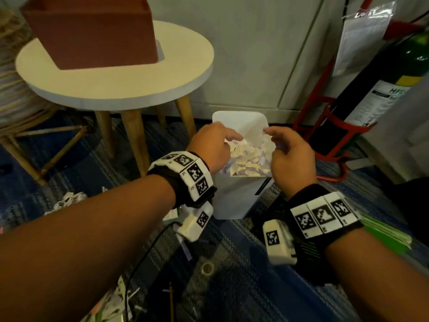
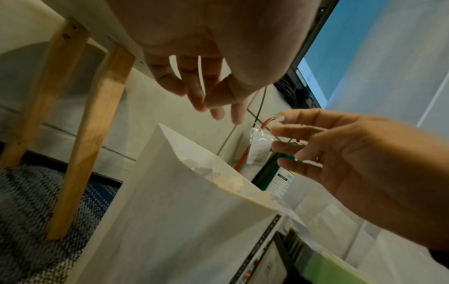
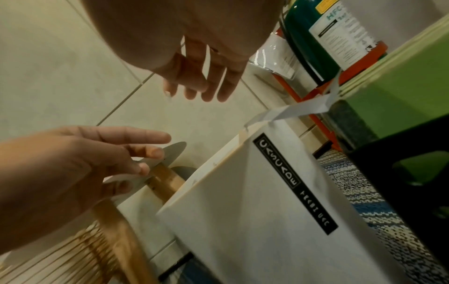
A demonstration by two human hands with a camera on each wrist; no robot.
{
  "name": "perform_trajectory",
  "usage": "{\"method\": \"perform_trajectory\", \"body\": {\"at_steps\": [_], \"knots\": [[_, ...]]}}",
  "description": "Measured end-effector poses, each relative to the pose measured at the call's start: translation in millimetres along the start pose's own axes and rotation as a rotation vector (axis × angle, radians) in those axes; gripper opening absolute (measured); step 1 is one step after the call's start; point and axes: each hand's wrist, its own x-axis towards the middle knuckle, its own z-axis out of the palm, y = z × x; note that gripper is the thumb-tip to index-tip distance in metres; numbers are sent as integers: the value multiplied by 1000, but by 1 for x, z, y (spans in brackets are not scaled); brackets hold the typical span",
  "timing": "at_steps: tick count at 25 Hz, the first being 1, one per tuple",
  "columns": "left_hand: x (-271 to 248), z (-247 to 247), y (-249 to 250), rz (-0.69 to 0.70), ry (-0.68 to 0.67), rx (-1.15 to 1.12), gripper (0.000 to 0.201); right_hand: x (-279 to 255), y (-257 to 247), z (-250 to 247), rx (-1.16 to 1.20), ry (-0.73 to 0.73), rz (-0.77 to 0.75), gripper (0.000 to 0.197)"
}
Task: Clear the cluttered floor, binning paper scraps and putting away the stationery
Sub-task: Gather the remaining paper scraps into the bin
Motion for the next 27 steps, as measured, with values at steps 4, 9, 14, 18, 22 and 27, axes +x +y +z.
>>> {"method": "perform_trajectory", "body": {"at_steps": [4,9,14,18,22,27], "knots": [[-46,-23,-25,13,-69,74,42,-36,-23,15,1,-212,-202,40],[-120,-10,-101,-154,-382,336,26,-107,-10,90,-274,-967,-319,22],[-197,24,-191,-301,-763,444,20,-196,75,156,-797,-1682,-114,13],[-241,51,-242,-364,-811,459,21,-242,93,189,-781,-1676,-49,20],[-270,83,-267,-392,-670,495,35,-277,88,234,-681,-1413,31,57],[-291,108,-265,-587,-649,416,62,-285,93,254,-810,-1294,-46,28]]}}
